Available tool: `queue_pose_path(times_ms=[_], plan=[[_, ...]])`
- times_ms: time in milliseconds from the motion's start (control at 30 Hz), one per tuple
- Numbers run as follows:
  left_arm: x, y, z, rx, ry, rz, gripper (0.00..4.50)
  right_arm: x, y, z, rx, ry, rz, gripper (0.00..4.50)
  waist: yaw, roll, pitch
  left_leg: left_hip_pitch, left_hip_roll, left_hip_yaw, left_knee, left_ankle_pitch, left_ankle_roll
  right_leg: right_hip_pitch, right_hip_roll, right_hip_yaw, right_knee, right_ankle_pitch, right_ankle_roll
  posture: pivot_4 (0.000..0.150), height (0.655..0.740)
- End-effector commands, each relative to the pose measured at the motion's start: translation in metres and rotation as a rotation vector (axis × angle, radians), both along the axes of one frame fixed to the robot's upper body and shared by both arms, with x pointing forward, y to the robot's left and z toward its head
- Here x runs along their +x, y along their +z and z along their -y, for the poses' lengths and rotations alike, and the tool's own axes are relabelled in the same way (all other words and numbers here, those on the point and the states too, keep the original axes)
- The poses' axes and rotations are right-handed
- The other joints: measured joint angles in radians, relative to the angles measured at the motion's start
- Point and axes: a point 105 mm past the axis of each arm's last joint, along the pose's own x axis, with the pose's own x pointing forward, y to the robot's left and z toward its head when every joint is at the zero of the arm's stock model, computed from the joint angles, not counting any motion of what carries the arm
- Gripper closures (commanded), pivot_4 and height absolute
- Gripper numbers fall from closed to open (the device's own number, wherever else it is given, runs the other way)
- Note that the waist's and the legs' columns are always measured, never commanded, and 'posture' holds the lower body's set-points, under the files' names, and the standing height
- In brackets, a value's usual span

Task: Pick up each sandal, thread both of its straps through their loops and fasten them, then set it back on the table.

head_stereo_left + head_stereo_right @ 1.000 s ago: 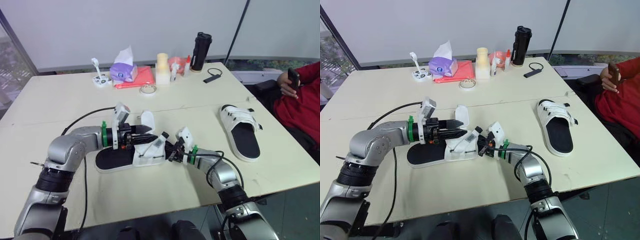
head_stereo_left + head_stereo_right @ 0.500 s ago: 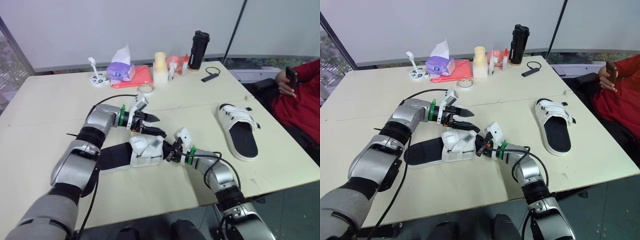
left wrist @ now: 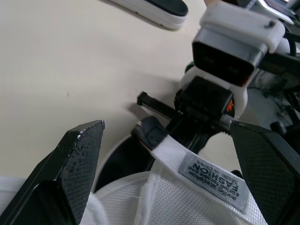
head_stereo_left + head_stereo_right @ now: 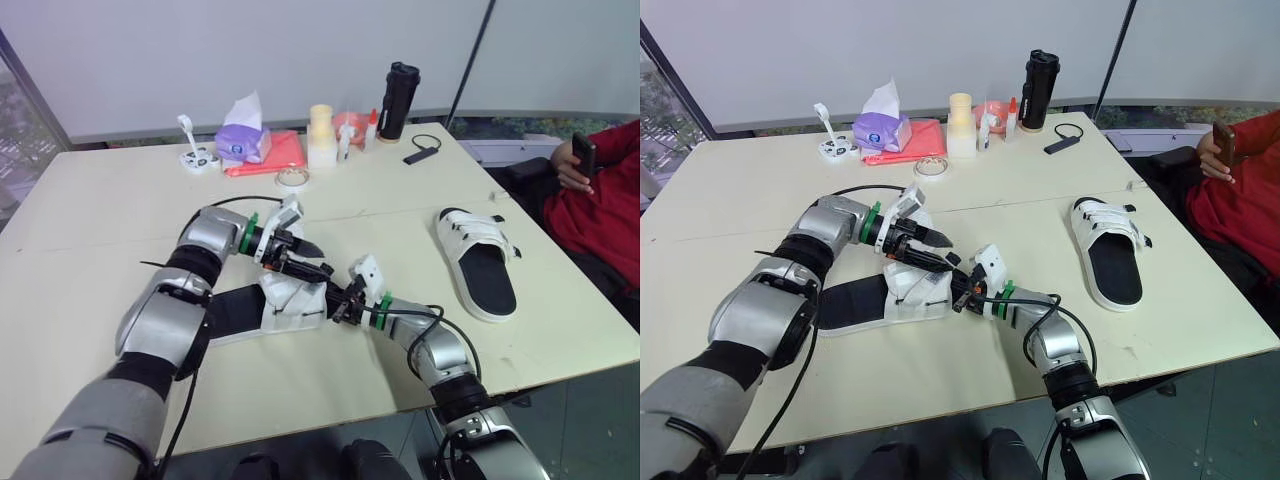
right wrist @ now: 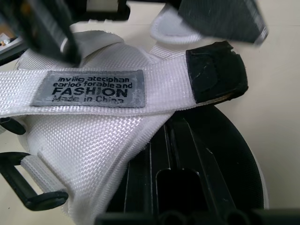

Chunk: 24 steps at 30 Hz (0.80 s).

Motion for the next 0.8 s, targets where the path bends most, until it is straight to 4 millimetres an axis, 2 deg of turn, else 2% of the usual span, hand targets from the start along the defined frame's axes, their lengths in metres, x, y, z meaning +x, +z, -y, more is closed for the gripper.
queue_pose_path(times_ms=[33,100,267,300,433,633,800], plan=[[-0.001,0.007,0.006,-0.007,-0.033,0.013,0.62,-0.007,-0.043,0.008,-0.086,-0.064,-0.138,4.5,0.0,0.0,0.0,0.0,0.0,0.0,0.0,0.0,0.0,0.0,0.0,0.0,0.0,0.0,0.0,0.15,0.74],[-0.001,0.006,0.006,-0.005,-0.029,0.019,1.37,-0.006,-0.043,0.009,-0.086,-0.067,-0.137,4.5,0.0,0.0,0.0,0.0,0.0,0.0,0.0,0.0,0.0,0.0,0.0,0.0,0.0,0.0,0.0,0.15,0.74],[0.001,0.009,0.009,-0.031,-0.023,0.033,4.05,-0.006,-0.043,0.009,-0.087,-0.069,-0.138,4.5,0.001,0.0,0.0,0.0,0.0,0.0,0.0,0.0,0.0,0.0,0.0,0.0,0.0,0.0,0.0,0.15,0.74],[0.0,0.012,0.01,-0.044,-0.028,0.033,4.44,-0.006,-0.043,0.01,-0.087,-0.069,-0.139,4.5,0.001,0.0,0.0,0.0,0.0,0.0,0.0,0.0,0.0,0.0,0.0,0.0,0.0,0.0,0.0,0.15,0.74],[-0.001,0.028,0.008,-0.112,-0.037,0.042,4.44,-0.005,-0.043,0.01,-0.088,-0.073,-0.14,4.5,0.0,0.0,0.0,0.0,0.0,0.0,0.0,0.0,0.0,0.0,0.0,0.0,0.0,0.0,0.0,0.15,0.74],[-0.018,0.07,-0.004,-0.278,-0.021,0.065,4.44,-0.006,-0.045,0.011,-0.091,-0.073,-0.146,4.5,-0.001,0.0,0.0,0.0,0.001,0.0,0.0,0.0,0.0,0.0,0.0,0.001,0.001,0.0,0.0,0.15,0.74],[-0.032,0.081,-0.016,-0.316,0.048,0.106,4.44,-0.007,-0.046,0.011,-0.091,-0.071,-0.15,4.5,0.002,0.0,0.0,0.001,0.001,0.0,0.0,0.0,0.0,0.001,0.0,0.001,0.002,0.0,0.0,0.15,0.74]])
